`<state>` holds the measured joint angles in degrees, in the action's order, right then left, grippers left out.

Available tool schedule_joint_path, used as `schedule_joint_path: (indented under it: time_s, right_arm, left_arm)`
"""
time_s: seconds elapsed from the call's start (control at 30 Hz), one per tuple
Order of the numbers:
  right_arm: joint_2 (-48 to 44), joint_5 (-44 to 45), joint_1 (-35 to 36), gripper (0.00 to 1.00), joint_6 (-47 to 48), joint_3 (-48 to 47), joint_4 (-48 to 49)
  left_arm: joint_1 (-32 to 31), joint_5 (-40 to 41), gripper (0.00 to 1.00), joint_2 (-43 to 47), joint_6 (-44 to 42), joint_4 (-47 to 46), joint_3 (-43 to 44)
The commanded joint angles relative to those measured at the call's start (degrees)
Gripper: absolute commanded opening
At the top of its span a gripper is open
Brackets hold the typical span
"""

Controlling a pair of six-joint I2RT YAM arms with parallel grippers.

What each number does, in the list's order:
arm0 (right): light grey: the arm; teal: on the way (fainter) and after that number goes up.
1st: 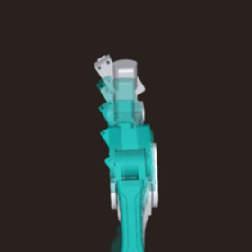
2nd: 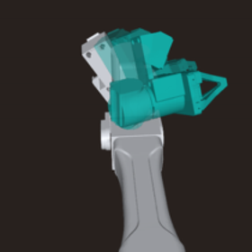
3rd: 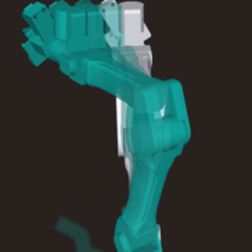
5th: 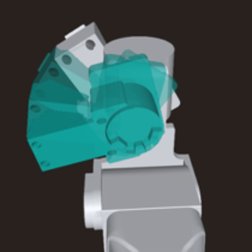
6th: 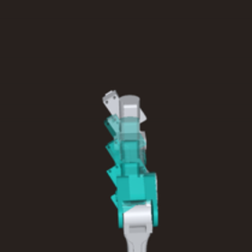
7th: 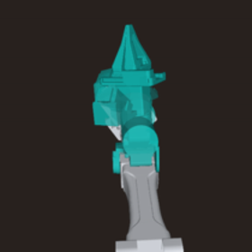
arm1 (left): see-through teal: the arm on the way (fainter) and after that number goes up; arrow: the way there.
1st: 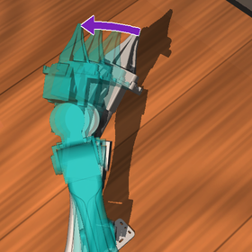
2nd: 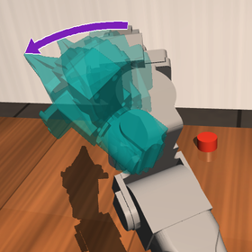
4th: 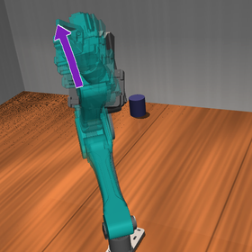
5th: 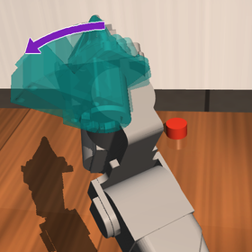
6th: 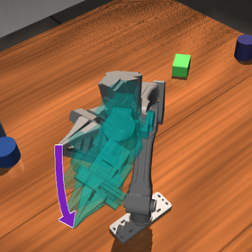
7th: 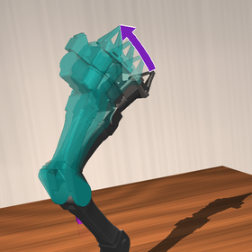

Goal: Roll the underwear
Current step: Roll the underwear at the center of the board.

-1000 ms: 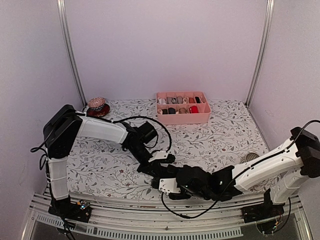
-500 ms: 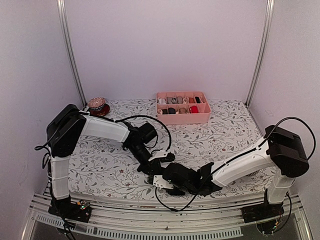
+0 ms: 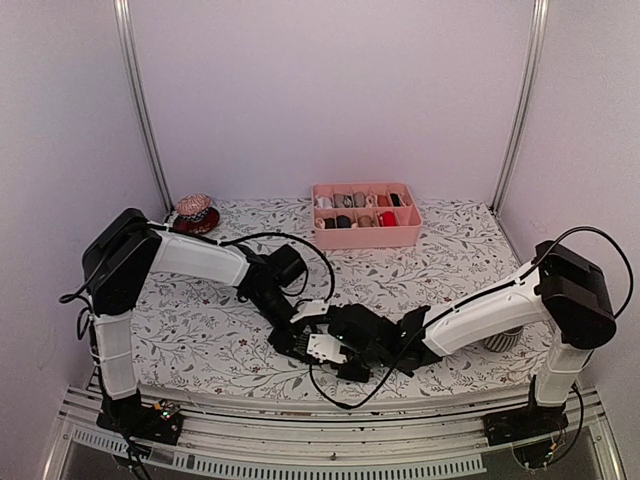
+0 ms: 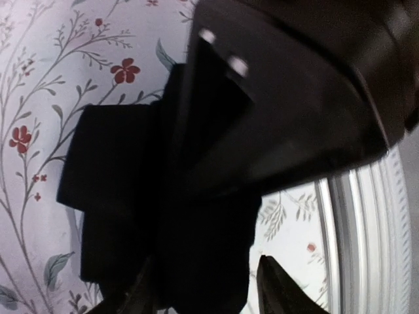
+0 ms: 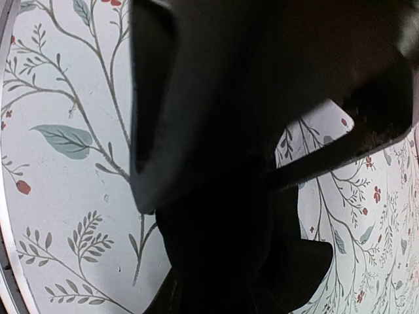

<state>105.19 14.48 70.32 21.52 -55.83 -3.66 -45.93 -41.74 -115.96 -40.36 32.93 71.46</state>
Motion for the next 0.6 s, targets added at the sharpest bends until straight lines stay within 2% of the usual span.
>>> schedule_joint_path:
  time_s: [0.0,0.13,0.27,0.57]
  right_arm:
    - [1.6,-8.0,-2.7,0.12,-3.1,-1.8,-5.5]
    - [2.7,-12.8,-4.5,0.11,-4.5,-3.1,-7.0]
    - [3.8,-17.8,-6.4,0.11,-6.0,-4.6,-8.9]
    - [6.6,-30.6,-10.8,0.11,-8.4,-7.2,-11.5]
  left_arm:
    - [1.9,7.9,0.62,7.6,3.1,-5.5,-5.7]
    - [1.9,10.7,0.72,14.5,4.1,-13.7,-11.0]
    - [1.9,9.8,0.73,19.3,2.4,-18.2,-15.6]
    - [0.4,6.8,0.74,16.8,-0.3,-19.3,-16.4]
